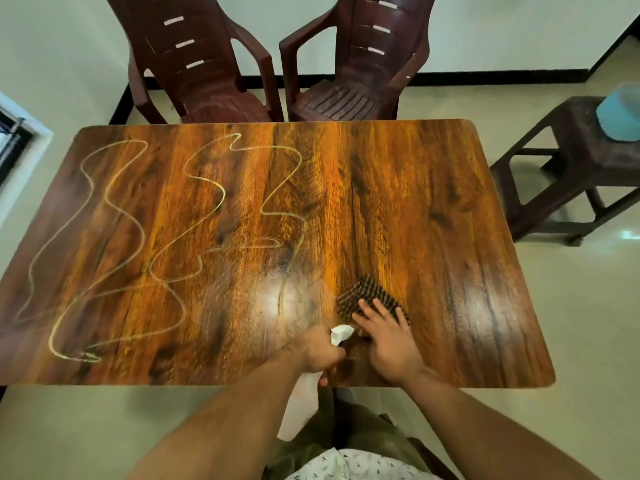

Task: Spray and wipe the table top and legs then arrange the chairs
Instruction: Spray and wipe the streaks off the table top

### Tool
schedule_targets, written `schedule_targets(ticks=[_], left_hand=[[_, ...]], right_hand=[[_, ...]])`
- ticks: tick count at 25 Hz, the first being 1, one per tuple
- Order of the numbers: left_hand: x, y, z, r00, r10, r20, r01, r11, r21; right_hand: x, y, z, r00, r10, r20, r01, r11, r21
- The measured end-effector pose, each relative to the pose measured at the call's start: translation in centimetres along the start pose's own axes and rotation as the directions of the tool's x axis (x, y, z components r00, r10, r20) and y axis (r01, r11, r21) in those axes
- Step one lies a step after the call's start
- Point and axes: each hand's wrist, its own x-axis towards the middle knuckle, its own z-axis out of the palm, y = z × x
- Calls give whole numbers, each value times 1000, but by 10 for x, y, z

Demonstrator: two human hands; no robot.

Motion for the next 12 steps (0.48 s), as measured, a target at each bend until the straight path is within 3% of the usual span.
schedule_targets(ticks=[2, 3, 7, 9, 12], left_hand=[[-5, -7, 6, 1000, 8, 15, -8, 1000, 27], [-7, -10, 9, 1000, -2, 16, 1, 1000, 26], [-11, -30, 19, 999, -35, -7, 35, 999, -18], [-14, -36, 18, 999, -16, -31, 14, 998, -56], [-21, -45, 16, 1000, 25, -17, -26, 998, -59]], right_hand=[[-28, 28, 1, 995, -99, 17, 99, 995, -13], [-32, 44, 0, 998, -64, -9, 64, 998, -7], [-16, 22, 6, 929, 323, -180, -311, 946, 93], [-14, -22, 22, 970, 215, -118, -208, 976, 67], [-47, -45, 47, 991, -120, 56, 121, 992, -28]])
